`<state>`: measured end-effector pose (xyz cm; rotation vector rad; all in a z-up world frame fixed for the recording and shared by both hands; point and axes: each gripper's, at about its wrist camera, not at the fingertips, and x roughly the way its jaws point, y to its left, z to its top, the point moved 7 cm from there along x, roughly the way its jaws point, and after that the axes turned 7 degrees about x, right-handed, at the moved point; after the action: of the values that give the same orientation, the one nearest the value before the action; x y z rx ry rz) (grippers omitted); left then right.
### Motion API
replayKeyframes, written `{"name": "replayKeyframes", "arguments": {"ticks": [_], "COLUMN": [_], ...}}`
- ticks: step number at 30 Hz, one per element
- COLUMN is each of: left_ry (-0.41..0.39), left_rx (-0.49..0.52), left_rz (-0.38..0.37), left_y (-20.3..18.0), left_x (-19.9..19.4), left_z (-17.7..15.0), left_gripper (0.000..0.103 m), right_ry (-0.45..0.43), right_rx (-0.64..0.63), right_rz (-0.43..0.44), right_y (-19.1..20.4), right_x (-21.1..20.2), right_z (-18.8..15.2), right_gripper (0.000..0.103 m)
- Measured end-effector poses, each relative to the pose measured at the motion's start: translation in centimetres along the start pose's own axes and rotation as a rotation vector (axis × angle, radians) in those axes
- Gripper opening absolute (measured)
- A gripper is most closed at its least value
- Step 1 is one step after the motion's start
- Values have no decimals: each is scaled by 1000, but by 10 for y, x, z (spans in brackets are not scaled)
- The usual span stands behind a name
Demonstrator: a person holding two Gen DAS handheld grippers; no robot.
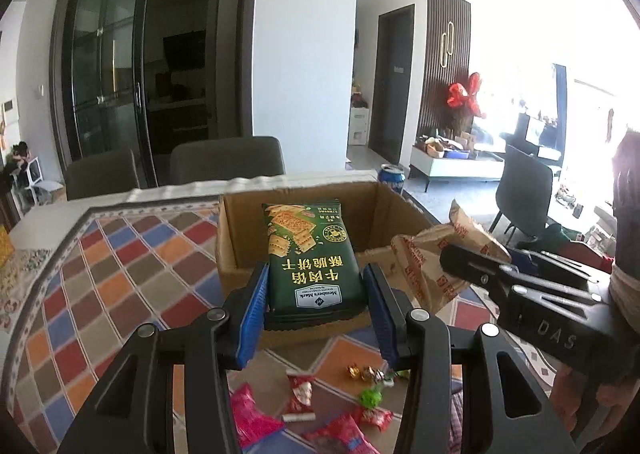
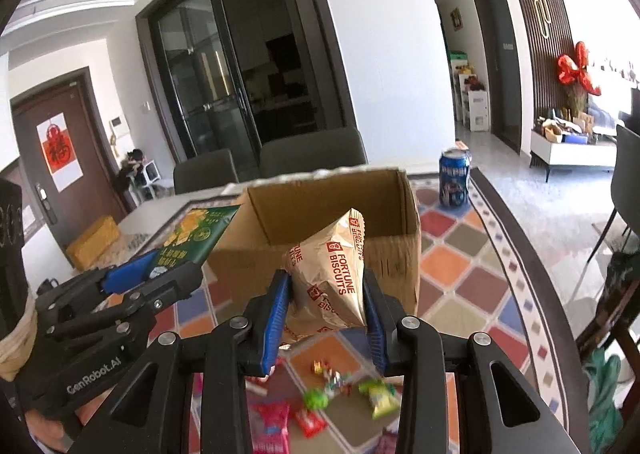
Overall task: Organize snacks
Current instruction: 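Lift both bags over the cardboard box and open both grippers to drop them in, then raise both grippers out of the box back toward the snacks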
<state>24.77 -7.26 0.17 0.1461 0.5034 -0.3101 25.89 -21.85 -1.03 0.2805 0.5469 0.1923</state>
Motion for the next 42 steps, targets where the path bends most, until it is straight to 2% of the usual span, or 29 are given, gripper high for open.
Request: {"name": "replayKeyframes", "arguments": {"ticks": [10, 16, 26, 31, 32, 34, 35, 42], "left_ry": [6, 27, 130, 170, 175, 176, 169, 183], "left_rx": [18, 26, -15, -27, -31, -40, -39, -10], "left_rz": [16, 21, -18, -12, 3, 26, 32, 72], "left_y": [20, 29, 41, 47, 50, 54, 54, 54], "left_x": [25, 44, 83, 99, 101, 100, 97, 75], "left_z": [27, 39, 45, 46, 46, 44, 43, 33], "left_gripper": [47, 47, 47, 49, 52, 68, 69, 69], "right_ry": [-38, -18, 41, 71, 83, 109, 118, 108], "right_rx": [-27, -38, -50, -53, -58, -78, -85, -73], "right_rz": [4, -3, -38, -53, -60, -84, -100, -112], "right_y": [12, 14, 6, 2, 1, 1, 0, -2], "right_x": [23, 42, 78, 93, 97, 101, 102, 84], "right_z": [42, 57, 70, 75, 75, 73, 72, 61], "right_gripper": [37, 37, 37, 37, 38, 52, 59, 60]}}
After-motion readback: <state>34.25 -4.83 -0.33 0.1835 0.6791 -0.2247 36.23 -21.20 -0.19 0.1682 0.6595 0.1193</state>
